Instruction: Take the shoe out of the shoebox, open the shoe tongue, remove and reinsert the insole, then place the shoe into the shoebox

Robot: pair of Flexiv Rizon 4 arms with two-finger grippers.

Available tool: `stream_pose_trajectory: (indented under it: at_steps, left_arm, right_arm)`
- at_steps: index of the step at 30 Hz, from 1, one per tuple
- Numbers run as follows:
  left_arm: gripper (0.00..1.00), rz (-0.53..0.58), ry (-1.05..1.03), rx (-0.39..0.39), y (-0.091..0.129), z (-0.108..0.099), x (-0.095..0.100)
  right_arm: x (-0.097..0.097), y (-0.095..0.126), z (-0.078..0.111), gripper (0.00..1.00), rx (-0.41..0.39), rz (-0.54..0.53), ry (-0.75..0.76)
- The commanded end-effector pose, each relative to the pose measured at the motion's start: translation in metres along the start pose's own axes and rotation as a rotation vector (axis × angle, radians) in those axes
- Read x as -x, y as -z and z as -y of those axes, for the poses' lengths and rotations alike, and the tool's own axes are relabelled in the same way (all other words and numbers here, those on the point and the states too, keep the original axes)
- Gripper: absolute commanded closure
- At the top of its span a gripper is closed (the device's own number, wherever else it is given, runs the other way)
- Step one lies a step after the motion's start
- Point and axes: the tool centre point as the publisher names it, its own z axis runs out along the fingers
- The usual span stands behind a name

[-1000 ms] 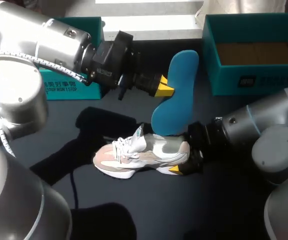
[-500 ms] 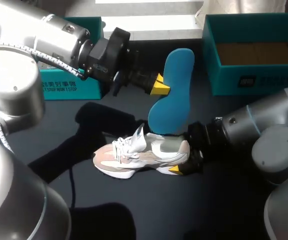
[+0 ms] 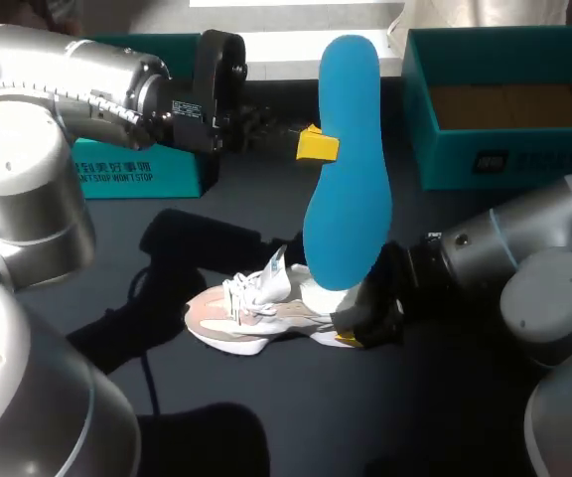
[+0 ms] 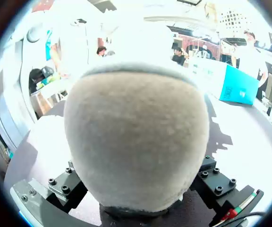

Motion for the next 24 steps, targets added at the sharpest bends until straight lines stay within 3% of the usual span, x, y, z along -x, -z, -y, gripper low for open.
stream_pose_trajectory:
  at_steps: [1,16,24]
  left_arm:
    - [1.00,-0.019,0.142,-0.028,0.000,0.003,-0.008]
    - [1.00,-0.043,0.166,-0.030,-0.013,-0.001,-0.053]
    - [1.00,-0.038,0.148,-0.009,-0.017,-0.010,-0.065]
  right_arm:
    - [-0.001,-0.002,0.003,1.00,-0.006,0.000,-0.001]
    - [-0.001,-0.002,0.003,1.00,-0.006,0.000,-0.001]
    - [-0.001,-0.002,0.003,1.00,-0.006,0.000,-0.001]
